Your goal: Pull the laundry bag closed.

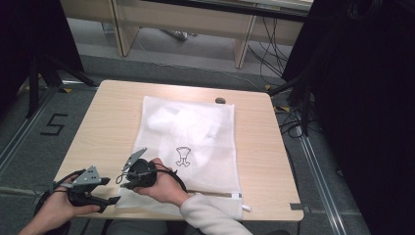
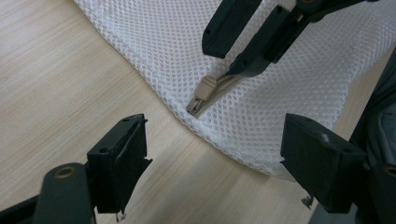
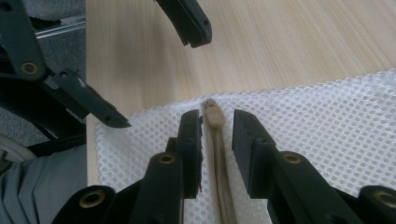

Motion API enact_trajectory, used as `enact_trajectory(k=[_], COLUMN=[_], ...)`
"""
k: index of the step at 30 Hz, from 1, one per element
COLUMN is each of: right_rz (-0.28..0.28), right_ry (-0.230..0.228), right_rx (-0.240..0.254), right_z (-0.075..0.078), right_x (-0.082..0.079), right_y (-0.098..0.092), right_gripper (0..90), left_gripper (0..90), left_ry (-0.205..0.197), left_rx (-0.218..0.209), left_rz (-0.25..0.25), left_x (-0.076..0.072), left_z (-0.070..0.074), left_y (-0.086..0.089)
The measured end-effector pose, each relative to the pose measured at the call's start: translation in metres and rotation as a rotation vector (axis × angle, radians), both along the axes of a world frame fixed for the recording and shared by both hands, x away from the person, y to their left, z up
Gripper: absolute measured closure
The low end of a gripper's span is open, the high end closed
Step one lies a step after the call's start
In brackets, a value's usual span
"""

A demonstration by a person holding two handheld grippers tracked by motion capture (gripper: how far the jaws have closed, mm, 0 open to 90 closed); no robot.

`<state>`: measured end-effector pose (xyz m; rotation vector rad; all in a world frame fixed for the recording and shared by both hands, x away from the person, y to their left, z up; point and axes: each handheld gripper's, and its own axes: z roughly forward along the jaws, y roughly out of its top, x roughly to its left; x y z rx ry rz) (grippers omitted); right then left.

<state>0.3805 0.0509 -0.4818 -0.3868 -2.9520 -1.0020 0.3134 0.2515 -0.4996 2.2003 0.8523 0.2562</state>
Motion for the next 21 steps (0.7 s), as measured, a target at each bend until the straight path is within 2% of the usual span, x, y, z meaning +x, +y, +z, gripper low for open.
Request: enact_trajectory(k=[3, 4, 7, 9, 12, 13, 16, 19, 20, 21], right_rz=[-0.002, -0.008, 0.011, -0.001, 0.002, -0.001, 0.002, 0.005, 0.010, 0.012], right_ry=[0.017, 0.026, 0.013, 0.037, 0.033, 0.042, 0.038, 0.043, 0.040, 0.039], right_rx=[0.005, -0.011, -0.013, -0.016, -0.024, -0.031, -0.030, -0.034, -0.034, -0.030], right_z=[-0.002, -0.004, -0.007, -0.008, -0.011, -0.011, -0.012, -0.014, -0.014, -0.013], right_x=[0.001, 0.002, 0.006, 0.006, 0.007, 0.007, 0.008, 0.008, 0.008, 0.007], right_y=[0.002, 0.004, 0.008, 0.010, 0.012, 0.013, 0.014, 0.016, 0.017, 0.018], right_gripper=[73.0, 73.1, 73.0, 73.0, 72.9, 72.9, 73.0, 75.8, 78.0, 81.4], left_gripper=[22.4, 22.4, 22.4, 22.4, 22.4, 22.4, 22.5, 22.5, 22.5, 22.6], left_ry=[0.000, 0.000, 0.003, 0.003, 0.004, -0.009, -0.004, -0.014, -0.003, 0.011], left_rx=[0.001, 0.000, -0.008, -0.007, -0.008, 0.013, 0.000, 0.016, -0.003, 0.004], left_rz=[-0.001, -0.001, -0.003, -0.002, -0.003, -0.020, -0.017, -0.018, -0.010, -0.001], left_x=[0.000, 0.000, 0.000, 0.000, 0.000, 0.000, 0.000, 0.001, 0.000, 0.000], left_z=[0.000, 0.000, 0.000, 0.000, 0.000, 0.001, 0.001, 0.001, 0.000, 0.001], left_y=[0.000, 0.000, -0.001, -0.001, -0.001, 0.000, -0.001, 0.000, -0.001, 0.000])
